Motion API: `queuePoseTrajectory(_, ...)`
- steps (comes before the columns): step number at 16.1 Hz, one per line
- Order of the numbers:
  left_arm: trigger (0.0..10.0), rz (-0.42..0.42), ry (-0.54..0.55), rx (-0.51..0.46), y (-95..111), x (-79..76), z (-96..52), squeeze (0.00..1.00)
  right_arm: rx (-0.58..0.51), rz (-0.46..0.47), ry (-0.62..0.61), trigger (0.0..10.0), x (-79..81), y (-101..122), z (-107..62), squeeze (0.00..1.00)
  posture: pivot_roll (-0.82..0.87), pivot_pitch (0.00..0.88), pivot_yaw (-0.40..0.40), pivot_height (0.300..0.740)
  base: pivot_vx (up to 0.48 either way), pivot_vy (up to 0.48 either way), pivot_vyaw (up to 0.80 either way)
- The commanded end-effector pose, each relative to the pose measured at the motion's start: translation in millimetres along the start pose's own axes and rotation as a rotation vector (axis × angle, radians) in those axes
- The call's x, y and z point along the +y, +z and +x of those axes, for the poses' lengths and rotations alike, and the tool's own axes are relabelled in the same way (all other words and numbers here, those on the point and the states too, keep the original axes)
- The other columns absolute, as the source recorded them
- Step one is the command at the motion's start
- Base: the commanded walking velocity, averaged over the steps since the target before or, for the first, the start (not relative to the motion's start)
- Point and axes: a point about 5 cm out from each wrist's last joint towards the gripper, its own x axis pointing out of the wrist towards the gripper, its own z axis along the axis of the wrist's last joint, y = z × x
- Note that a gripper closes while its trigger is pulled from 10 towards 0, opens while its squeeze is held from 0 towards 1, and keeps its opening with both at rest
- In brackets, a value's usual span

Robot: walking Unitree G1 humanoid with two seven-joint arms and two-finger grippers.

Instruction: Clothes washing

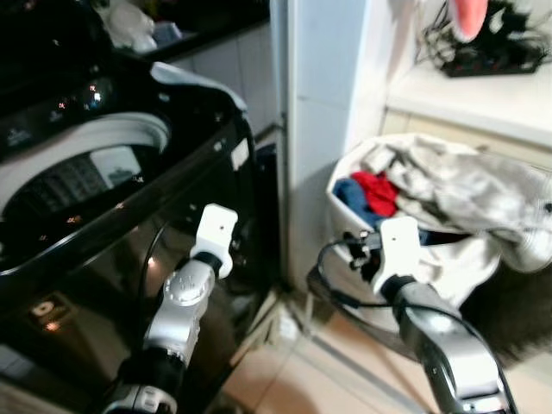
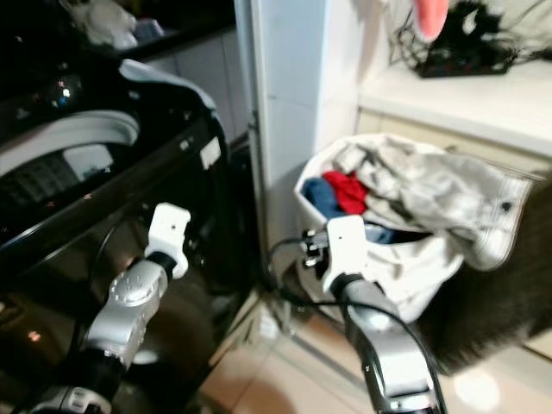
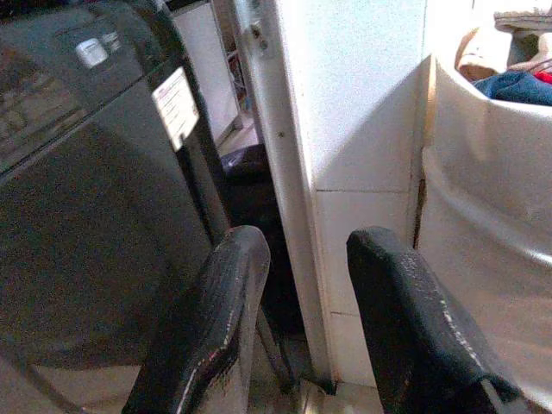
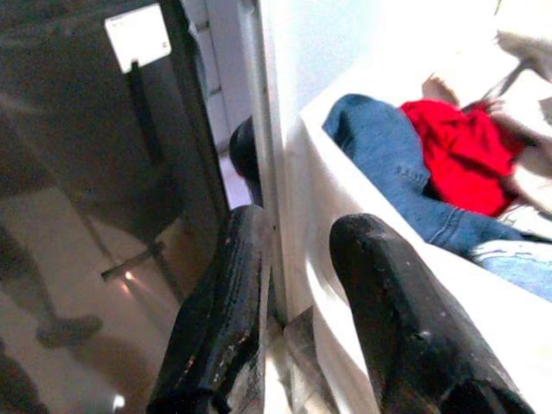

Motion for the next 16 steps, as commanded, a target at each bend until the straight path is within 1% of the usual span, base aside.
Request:
queuePoseTrajectory(1, 10.0, 0.012, 0.0, -0.028, 9, -2.0, 2.6, 0.0, -0.017, -0.012, -0.021, 10.0, -4.9, 3, -0.1, 0.0, -0.07, 0.0, 0.084, 0.74, 0.0, -0.39, 0.0)
queuePoseTrajectory(3, 10.0, 0.003, 0.033, -0.038, 13, 0.6, 2.6, 0.0, -0.046, -0.05, -0.029, 10.0, -7.7, 11, 1.6, 0.0, -0.07, 0.0, 0.074, 0.74, 0.0, -0.367, 0.0)
queuePoseTrajectory(4, 10.0, -0.013, 0.042, -0.035, 13, 1.2, 2.0, 0.0, -0.053, -0.065, -0.034, 10.0, -8.6, 14, 2.2, 0.0, -0.06, 0.0, 0.064, 0.74, 0.0, 0.0, 0.0)
queuePoseTrajectory(5, 10.0, -0.037, 0.061, -0.011, 13, 2.0, 1.3, 0.0, -0.069, -0.087, -0.03, 10.0, -9.2, 20, 3.5, 0.0, -0.05, 0.0, 0.041, 0.74, 0.0, 0.0, 0.0)
queuePoseTrajectory(7, 10.0, -0.006, 0.073, -0.017, 16, 2.6, 0.7, 0.0, -0.083, -0.088, -0.022, 10.0, -9.0, 25, 4.6, 0.0, -0.05, 0.0, 0.027, 0.74, 0.0, 0.0, 0.0)
queuePoseTrajectory(9, 10.0, 0.067, 0.062, -0.057, 25, 3.6, -0.9, 0.0, -0.106, -0.086, -0.001, 10.0, -6.0, 32, 9.5, 0.0, -0.03, 0.0, 0.014, 0.74, 0.0, 0.0, 0.0)
queuePoseTrajectory(11, 10.0, 0.079, 0.035, -0.05, 28, 4.2, -0.8, 0.0, -0.127, -0.07, 0.014, 10.0, -2.6, 36, 11.1, 0.0, -0.03, 0.0, 0.02, 0.74, 0.0, 0.0, 0.0)
queuePoseTrajectory(13, 10.0, 0.146, -0.017, -0.07, 38, -4.3, 2.3, 0.0, -0.17, -0.002, -0.008, 10.0, -6.5, 41, 7.2, 0.0, -0.02, 0.0, 0.002, 0.74, 0.0, 0.0, 0.0)
queuePoseTrajectory(15, 10.0, 0.158, -0.036, -0.096, 46, -8.7, 5.8, 0.0, -0.199, 0.01, -0.006, 10.0, -7.2, 46, 6.7, 0.0, -0.02, 0.0, -0.008, 0.74, 0.0, 0.0, 0.0)
queuePoseTrajectory(16, 10.0, 0.142, -0.038, -0.096, 50, -9.3, 7.1, 0.0, -0.202, 0.006, 0.002, 10.0, -6.7, 49, 6.9, 0.0, -0.02, 0.0, -0.009, 0.74, 0.0, 0.0, 0.0)
